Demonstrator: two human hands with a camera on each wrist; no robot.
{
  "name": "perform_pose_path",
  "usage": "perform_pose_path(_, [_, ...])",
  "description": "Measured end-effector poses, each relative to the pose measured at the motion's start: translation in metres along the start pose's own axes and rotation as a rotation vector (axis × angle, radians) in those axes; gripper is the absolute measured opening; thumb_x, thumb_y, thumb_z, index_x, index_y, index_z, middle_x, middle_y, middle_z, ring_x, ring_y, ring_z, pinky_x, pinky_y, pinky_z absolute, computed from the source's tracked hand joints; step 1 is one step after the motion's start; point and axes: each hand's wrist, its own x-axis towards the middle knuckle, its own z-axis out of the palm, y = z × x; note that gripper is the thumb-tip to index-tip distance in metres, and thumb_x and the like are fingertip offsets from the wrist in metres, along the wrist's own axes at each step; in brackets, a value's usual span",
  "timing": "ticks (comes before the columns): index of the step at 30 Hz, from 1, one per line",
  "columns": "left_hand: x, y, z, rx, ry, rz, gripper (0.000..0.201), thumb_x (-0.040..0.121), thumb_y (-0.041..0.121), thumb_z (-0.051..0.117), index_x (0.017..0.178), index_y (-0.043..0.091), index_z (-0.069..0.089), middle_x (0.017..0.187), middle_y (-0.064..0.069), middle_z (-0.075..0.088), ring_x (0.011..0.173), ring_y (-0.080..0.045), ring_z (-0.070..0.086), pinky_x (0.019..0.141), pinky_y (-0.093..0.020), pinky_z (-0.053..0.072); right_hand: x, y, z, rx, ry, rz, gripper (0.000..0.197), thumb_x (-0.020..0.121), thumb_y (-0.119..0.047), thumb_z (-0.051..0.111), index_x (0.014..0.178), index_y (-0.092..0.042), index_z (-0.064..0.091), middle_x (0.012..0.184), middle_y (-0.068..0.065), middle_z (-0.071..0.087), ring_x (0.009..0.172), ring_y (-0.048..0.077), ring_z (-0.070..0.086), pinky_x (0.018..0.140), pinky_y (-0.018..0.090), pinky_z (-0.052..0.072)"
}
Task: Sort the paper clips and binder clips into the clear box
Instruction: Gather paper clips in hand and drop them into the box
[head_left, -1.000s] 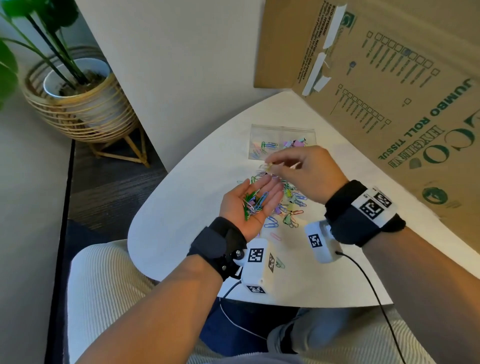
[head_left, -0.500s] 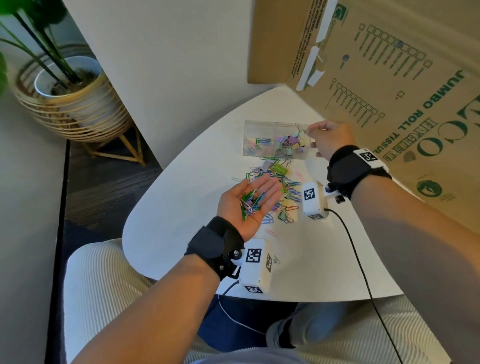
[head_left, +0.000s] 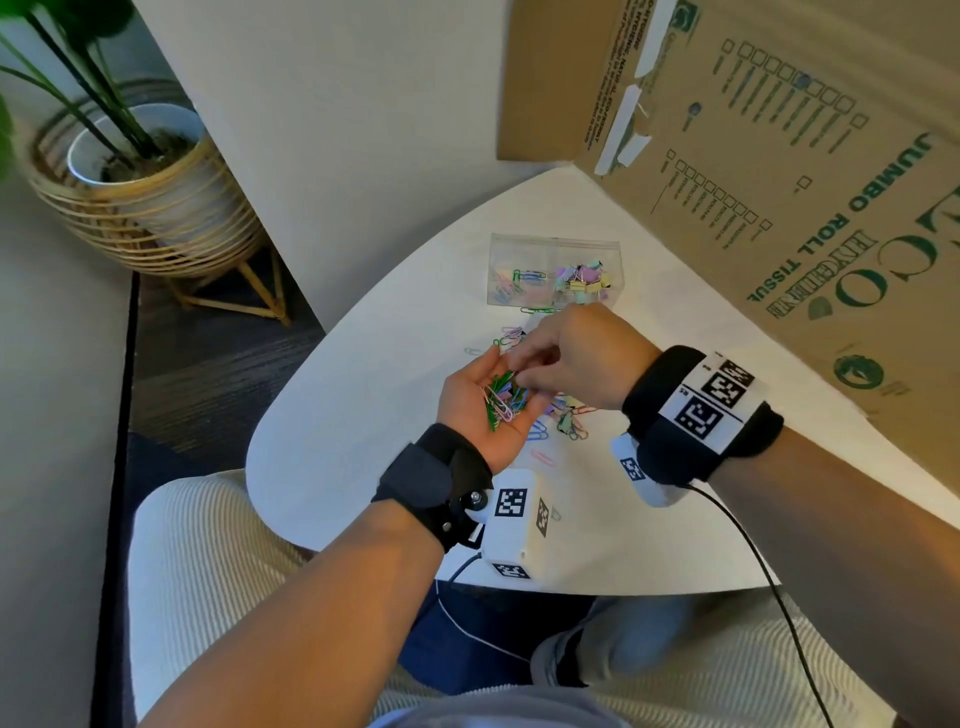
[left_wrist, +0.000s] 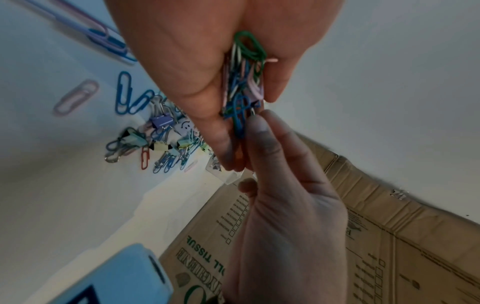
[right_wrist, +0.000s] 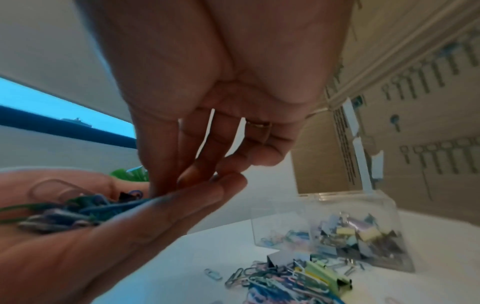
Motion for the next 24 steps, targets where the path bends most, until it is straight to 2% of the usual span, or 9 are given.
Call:
perform_pose_path(2, [-0.001, 0.001, 0.001, -0.008, -0.004, 0.002, 0.040, 0.100, 0.030, 0.036, 0.106, 0.001, 0.062, 0.091, -0.016, 0.070, 0.085, -0.029, 0.067, 0.074, -0.035, 0.058, -0.001, -0.002, 0.002, -0.001, -0.030, -0.021, 0.020, 0.082, -0.027, 0.073, 0.102, -0.028, 0.076, 0.087, -0.008, 0.070, 0.080, 0.010, 0.064, 0.080, 0.037, 0.054])
perform_pose_path(6, [-0.001, 0.000, -0.001, -0.023, 0.025, -0.018, 0.039, 0.100, 0.032, 0.038, 0.109, 0.002, 0.062, 0.097, -0.016, 0.066, 0.097, -0.029, 0.062, 0.095, -0.036, 0.045, -0.001, -0.004, 0.014, -0.054, -0.060, -0.099, 0.020, 0.082, -0.033, 0.071, 0.101, -0.037, 0.074, 0.092, -0.008, 0.067, 0.087, 0.012, 0.059, 0.079, 0.039, 0.052])
perform_pose_path(8, [-0.001, -0.001, -0.002, -0.037, 0.028, -0.029, 0.039, 0.100, 0.032, 0.038, 0.111, 0.002, 0.060, 0.098, -0.016, 0.065, 0.095, -0.028, 0.062, 0.092, -0.033, 0.047, -0.001, -0.002, 0.018, -0.099, -0.046, -0.137, 0.016, 0.084, -0.034, 0.067, 0.099, -0.038, 0.074, 0.090, -0.008, 0.066, 0.088, 0.015, 0.055, 0.080, 0.040, 0.050])
perform_pose_path(10, [-0.002, -0.001, -0.004, -0.070, 0.018, -0.035, 0.038, 0.100, 0.032, 0.038, 0.108, 0.002, 0.060, 0.093, -0.014, 0.064, 0.088, -0.025, 0.063, 0.082, -0.029, 0.053, -0.001, 0.000, 0.021, -0.105, -0.005, -0.156, 0.014, 0.088, -0.034, 0.064, 0.099, -0.034, 0.073, 0.094, -0.007, 0.064, 0.093, 0.016, 0.053, 0.084, 0.040, 0.047])
perform_pose_path(13, [-0.001, 0.000, -0.002, -0.116, -0.015, -0.021, 0.037, 0.101, 0.030, 0.037, 0.102, 0.002, 0.061, 0.090, -0.016, 0.066, 0.085, -0.025, 0.064, 0.073, -0.032, 0.057, -0.003, 0.002, 0.018, 0.025, 0.107, -0.154, 0.014, 0.090, -0.028, 0.065, 0.100, -0.025, 0.074, 0.099, -0.007, 0.062, 0.097, 0.013, 0.053, 0.089, 0.037, 0.045])
perform_pose_path(16, [-0.002, 0.002, 0.001, -0.107, -0.036, 0.001, 0.039, 0.101, 0.029, 0.035, 0.101, 0.000, 0.062, 0.092, -0.019, 0.067, 0.092, -0.029, 0.063, 0.072, -0.037, 0.059, -0.004, 0.000, 0.013, 0.110, 0.177, -0.154, 0.014, 0.090, -0.026, 0.066, 0.100, -0.021, 0.076, 0.098, -0.004, 0.070, 0.089, 0.010, 0.058, 0.085, 0.035, 0.049])
perform_pose_path(18, [-0.002, 0.001, 0.002, -0.111, -0.047, -0.006, 0.040, 0.101, 0.029, 0.036, 0.101, -0.001, 0.062, 0.089, -0.019, 0.069, 0.086, -0.029, 0.067, 0.071, -0.037, 0.060, -0.006, -0.001, 0.013, 0.175, 0.166, -0.103, 0.013, 0.090, -0.026, 0.067, 0.099, -0.023, 0.076, 0.094, -0.005, 0.073, 0.078, 0.006, 0.064, 0.082, 0.034, 0.053])
perform_pose_path(20, [-0.002, 0.000, 0.001, -0.118, -0.052, -0.008, 0.039, 0.101, 0.028, 0.037, 0.101, -0.001, 0.063, 0.088, -0.019, 0.071, 0.079, -0.030, 0.071, 0.069, -0.037, 0.060, -0.009, -0.001, 0.014, 0.244, 0.167, -0.046, 0.013, 0.089, -0.027, 0.068, 0.098, -0.023, 0.076, 0.092, -0.007, 0.074, 0.075, 0.003, 0.067, 0.080, 0.030, 0.055])
perform_pose_path(24, [-0.001, 0.001, -0.001, -0.111, -0.051, 0.006, 0.038, 0.101, 0.026, 0.036, 0.104, -0.001, 0.062, 0.096, -0.022, 0.070, 0.085, -0.034, 0.071, 0.076, -0.043, 0.058, -0.010, 0.001, 0.010, 0.590, 0.270, 0.027, 0.014, 0.087, -0.015, 0.071, 0.100, -0.010, 0.075, 0.084, 0.001, 0.076, 0.072, 0.010, 0.072, 0.073, 0.025, 0.059])
